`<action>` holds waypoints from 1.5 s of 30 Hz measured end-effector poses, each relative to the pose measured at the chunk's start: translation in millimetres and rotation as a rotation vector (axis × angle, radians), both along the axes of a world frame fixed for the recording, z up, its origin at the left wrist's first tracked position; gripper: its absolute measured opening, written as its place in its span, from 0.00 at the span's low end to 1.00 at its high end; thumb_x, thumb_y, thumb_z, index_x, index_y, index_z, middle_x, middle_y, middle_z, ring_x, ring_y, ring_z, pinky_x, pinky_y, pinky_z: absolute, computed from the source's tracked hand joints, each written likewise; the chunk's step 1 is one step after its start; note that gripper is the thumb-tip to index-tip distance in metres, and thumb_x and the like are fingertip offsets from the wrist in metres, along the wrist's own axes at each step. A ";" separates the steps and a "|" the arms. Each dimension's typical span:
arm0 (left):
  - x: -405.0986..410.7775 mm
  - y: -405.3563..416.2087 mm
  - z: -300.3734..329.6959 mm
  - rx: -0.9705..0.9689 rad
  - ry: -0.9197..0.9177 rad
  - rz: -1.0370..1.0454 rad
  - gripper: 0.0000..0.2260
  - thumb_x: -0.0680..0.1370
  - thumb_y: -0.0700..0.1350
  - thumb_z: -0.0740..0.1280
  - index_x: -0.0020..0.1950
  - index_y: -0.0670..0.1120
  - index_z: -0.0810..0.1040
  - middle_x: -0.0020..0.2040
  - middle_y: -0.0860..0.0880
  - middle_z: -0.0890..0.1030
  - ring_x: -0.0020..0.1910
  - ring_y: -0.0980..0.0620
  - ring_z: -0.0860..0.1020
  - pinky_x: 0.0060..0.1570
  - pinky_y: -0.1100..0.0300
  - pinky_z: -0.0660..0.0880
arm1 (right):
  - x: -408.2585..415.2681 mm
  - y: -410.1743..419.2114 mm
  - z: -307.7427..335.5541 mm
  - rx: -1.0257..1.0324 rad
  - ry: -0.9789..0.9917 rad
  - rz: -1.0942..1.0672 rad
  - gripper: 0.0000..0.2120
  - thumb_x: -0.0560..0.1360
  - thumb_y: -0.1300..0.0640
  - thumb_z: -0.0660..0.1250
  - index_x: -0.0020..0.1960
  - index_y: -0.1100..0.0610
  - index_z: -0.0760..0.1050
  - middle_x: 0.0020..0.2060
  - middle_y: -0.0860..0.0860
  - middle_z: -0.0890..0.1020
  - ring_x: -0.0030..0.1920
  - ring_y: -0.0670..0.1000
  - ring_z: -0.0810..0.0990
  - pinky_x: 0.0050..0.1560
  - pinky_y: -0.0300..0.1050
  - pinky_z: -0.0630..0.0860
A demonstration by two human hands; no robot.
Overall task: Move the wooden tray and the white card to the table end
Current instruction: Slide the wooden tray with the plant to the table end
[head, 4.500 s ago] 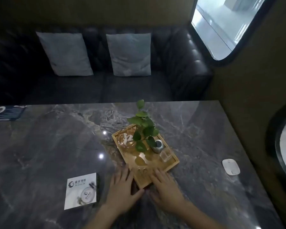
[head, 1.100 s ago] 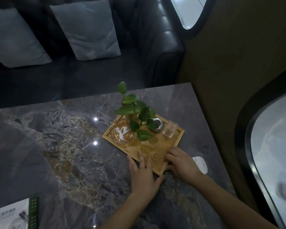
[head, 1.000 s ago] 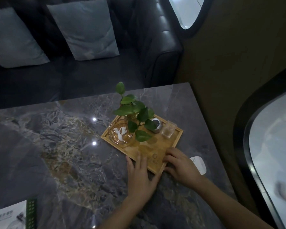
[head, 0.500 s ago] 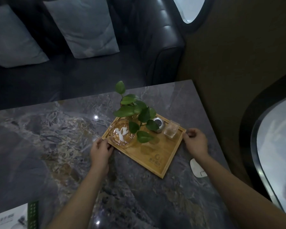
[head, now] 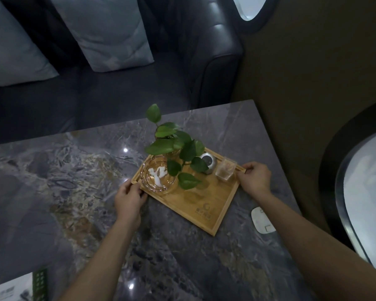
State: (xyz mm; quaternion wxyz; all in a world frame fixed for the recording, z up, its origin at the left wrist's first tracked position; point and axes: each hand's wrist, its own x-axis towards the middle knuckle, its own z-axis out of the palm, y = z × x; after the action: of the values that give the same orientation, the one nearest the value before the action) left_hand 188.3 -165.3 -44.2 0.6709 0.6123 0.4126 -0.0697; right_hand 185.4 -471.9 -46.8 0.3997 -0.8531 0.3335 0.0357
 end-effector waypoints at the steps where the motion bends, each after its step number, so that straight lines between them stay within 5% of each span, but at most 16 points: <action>1: 0.0 -0.4 -0.3 -0.002 -0.001 0.011 0.14 0.80 0.38 0.63 0.65 0.41 0.75 0.54 0.42 0.83 0.57 0.45 0.81 0.54 0.50 0.79 | 0.3 -0.1 -0.1 0.000 0.002 0.003 0.05 0.67 0.63 0.73 0.37 0.56 0.78 0.27 0.48 0.77 0.30 0.46 0.75 0.38 0.44 0.77; 7: 0.9 -7.1 -0.1 -0.009 -0.029 0.056 0.13 0.81 0.38 0.63 0.65 0.44 0.75 0.52 0.45 0.82 0.57 0.47 0.80 0.50 0.55 0.78 | -4.3 -4.2 0.6 0.013 0.011 0.006 0.08 0.67 0.61 0.73 0.36 0.53 0.76 0.29 0.49 0.79 0.33 0.50 0.79 0.38 0.45 0.78; 12: 10.2 -18.4 6.7 -0.025 -0.055 -0.022 0.08 0.81 0.37 0.62 0.49 0.48 0.77 0.48 0.47 0.82 0.53 0.48 0.81 0.51 0.55 0.79 | -13.9 -15.3 -1.4 0.032 0.042 -0.025 0.10 0.66 0.61 0.73 0.33 0.50 0.74 0.30 0.53 0.83 0.33 0.56 0.83 0.39 0.55 0.83; 16: 18.2 -29.1 10.0 -0.037 -0.084 -0.055 0.09 0.81 0.36 0.61 0.58 0.47 0.74 0.46 0.48 0.81 0.46 0.53 0.80 0.44 0.60 0.78 | -21.9 -24.7 -2.7 0.067 0.065 -0.084 0.08 0.67 0.63 0.73 0.35 0.53 0.76 0.29 0.54 0.83 0.30 0.55 0.84 0.38 0.56 0.84; 19: 27.3 -35.4 11.4 -0.041 -0.066 -0.080 0.17 0.81 0.36 0.61 0.70 0.42 0.71 0.46 0.48 0.81 0.45 0.53 0.80 0.48 0.57 0.79 | -26.1 -30.0 -2.0 0.137 0.085 -0.130 0.07 0.69 0.66 0.72 0.38 0.58 0.75 0.30 0.57 0.83 0.28 0.55 0.84 0.37 0.57 0.84; 22: 40.2 -39.2 8.5 -0.068 -0.033 -0.117 0.18 0.80 0.37 0.62 0.71 0.40 0.71 0.50 0.45 0.83 0.49 0.51 0.82 0.50 0.56 0.80 | -32.4 -36.5 -1.9 0.169 0.089 -0.161 0.06 0.70 0.67 0.71 0.39 0.60 0.76 0.30 0.57 0.82 0.29 0.56 0.84 0.37 0.57 0.84; 26: 57.7 -50.8 3.9 -0.092 -0.006 -0.168 0.20 0.79 0.38 0.64 0.71 0.38 0.71 0.59 0.39 0.83 0.56 0.45 0.83 0.50 0.55 0.81 | -43.7 -47.3 0.5 0.172 0.088 -0.199 0.04 0.71 0.68 0.71 0.41 0.64 0.76 0.28 0.56 0.81 0.21 0.48 0.81 0.25 0.40 0.80; 29: 68.6 -68.6 5.9 -0.090 -0.030 -0.212 0.16 0.79 0.37 0.63 0.67 0.38 0.74 0.55 0.40 0.83 0.51 0.47 0.83 0.50 0.57 0.81 | -52.0 -56.0 1.1 0.135 0.093 -0.210 0.05 0.72 0.66 0.72 0.40 0.63 0.77 0.27 0.58 0.82 0.19 0.45 0.79 0.21 0.35 0.75; 37: 91.5 -102.8 8.7 -0.079 -0.062 -0.337 0.06 0.77 0.36 0.64 0.48 0.43 0.80 0.45 0.43 0.81 0.47 0.47 0.80 0.48 0.57 0.80 | -70.3 -67.3 -2.8 0.121 0.090 -0.274 0.07 0.73 0.62 0.72 0.38 0.59 0.76 0.26 0.57 0.83 0.26 0.52 0.82 0.34 0.49 0.81; 45: 106.0 -116.8 1.2 -0.083 -0.038 -0.373 0.17 0.77 0.39 0.67 0.66 0.41 0.77 0.55 0.42 0.83 0.46 0.53 0.83 0.52 0.59 0.80 | -81.5 -71.1 -9.1 0.155 0.065 -0.354 0.05 0.74 0.60 0.72 0.43 0.59 0.76 0.30 0.56 0.84 0.28 0.52 0.84 0.30 0.41 0.76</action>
State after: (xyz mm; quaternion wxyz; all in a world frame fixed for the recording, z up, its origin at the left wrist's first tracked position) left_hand 294.3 -282.1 -43.0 0.6787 0.6511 0.2760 -0.1980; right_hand 104.0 -543.0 -55.9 0.4534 -0.7460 0.4874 0.0181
